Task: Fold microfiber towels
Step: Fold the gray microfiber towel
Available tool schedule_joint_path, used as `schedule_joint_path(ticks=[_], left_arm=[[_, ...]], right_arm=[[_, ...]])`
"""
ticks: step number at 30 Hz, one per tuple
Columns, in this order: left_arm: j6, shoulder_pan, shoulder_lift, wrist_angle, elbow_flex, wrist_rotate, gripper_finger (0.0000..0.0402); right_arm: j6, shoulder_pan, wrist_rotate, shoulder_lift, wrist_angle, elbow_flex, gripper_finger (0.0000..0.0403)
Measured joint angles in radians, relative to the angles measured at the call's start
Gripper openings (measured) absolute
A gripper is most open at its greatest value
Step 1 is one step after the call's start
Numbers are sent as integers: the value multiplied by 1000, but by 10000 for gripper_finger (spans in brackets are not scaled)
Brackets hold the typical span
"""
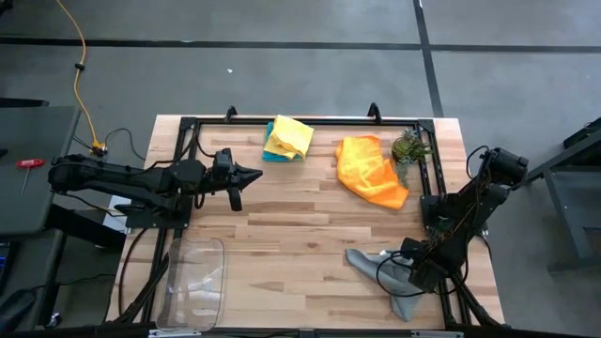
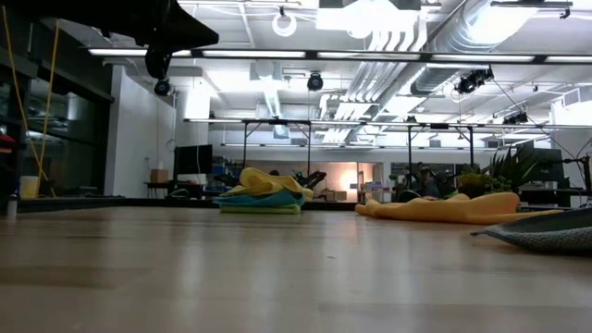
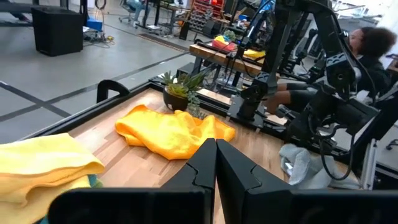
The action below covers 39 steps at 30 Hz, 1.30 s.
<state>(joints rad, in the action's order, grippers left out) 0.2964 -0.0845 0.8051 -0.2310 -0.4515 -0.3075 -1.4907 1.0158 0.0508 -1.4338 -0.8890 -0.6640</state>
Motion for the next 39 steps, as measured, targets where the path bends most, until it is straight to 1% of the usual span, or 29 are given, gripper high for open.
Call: schedule_joint_path(ticks=[2,3,4,6,8,11,15,17,19,22,24,26,29,30,31,33,34,37,39], left_arm=[[-17,0,0,-2,0,-2,0],[-20,0,0,-5,0,-3,0],[-20,0,0,-6,0,-3,0],[-20,0,0,-5,0,-3,0],[-20,0,0,-6,0,-3,0],[-28,0,0,-6,0,-39,2],[-80,-8,25,-1,-10,-86,14],[-103,-18,49,-2,-35,-85,23],[-129,-27,82,-3,-62,-72,33],[-174,-34,143,2,-101,-52,50],[-201,-34,188,1,-123,-43,62],[-211,-34,239,1,-142,-40,75],[-191,-28,321,-2,-163,-40,95],[-173,-23,347,-1,-168,-40,102],[-155,-17,373,-3,-174,-40,109],[-133,-3,416,-4,-182,-31,121],[-125,6,435,-4,-186,-25,127],[-101,33,480,-5,-189,-20,141],[-89,47,499,-7,-190,-20,147]], right_arm=[[-47,-10,-14,4,-11,0,35],[-65,-20,-24,13,-12,0,18],[-82,-34,-44,27,-5,-1,15],[-97,-73,-91,66,-3,-20,16],[-52,-126,-142,115,-5,-45,5],[70,-239,-188,171,-13,-83,4],[287,-432,-235,190,7,-132,2],[414,-540,-238,190,66,-157,1],[522,-646,-239,189,164,-178,1],[637,-800,-229,189,321,-210,1],[678,-898,-234,189,411,-233,0],[685,-989,-270,189,469,-248,0],[618,-1102,-327,189,551,-247,0],[583,-1126,-324,189,599,-240,0],[564,-1146,-297,189,641,-234,0],[582,-1154,-221,177,665,-234,0],[594,-1151,-185,169,637,-237,0],[641,-1127,-136,143,510,-251,0],[760,-1098,-99,130,466,-252,0]])
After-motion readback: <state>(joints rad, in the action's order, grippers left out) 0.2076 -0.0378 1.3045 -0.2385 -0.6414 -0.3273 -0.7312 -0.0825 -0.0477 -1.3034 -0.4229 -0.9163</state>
